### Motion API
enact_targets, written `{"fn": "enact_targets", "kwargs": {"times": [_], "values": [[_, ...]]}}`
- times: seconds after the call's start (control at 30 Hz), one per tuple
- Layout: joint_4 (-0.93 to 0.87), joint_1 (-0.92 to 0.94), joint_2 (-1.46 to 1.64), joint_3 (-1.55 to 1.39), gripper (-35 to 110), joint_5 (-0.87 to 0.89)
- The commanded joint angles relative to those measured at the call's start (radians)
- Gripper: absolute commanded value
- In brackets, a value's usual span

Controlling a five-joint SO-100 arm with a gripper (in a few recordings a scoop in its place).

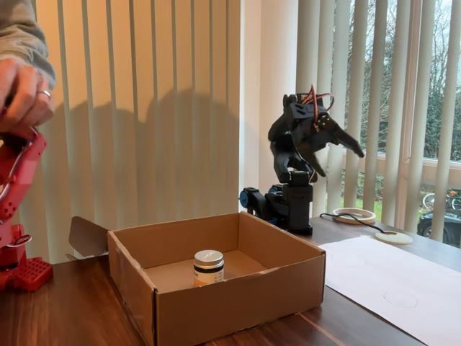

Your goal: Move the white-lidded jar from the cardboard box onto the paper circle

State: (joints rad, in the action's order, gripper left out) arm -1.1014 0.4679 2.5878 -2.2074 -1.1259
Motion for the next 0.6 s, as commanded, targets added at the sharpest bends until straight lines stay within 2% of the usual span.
{"fn": "enact_targets", "kwargs": {"times": [0.0, 0.3, 0.57], "values": [[0.144, 0.167, -0.261, 0.175, 37, -0.201], [0.301, 0.465, -0.833, 0.528, 40, -0.541], [0.348, 0.609, -1.095, 0.647, 45, -0.787]]}}
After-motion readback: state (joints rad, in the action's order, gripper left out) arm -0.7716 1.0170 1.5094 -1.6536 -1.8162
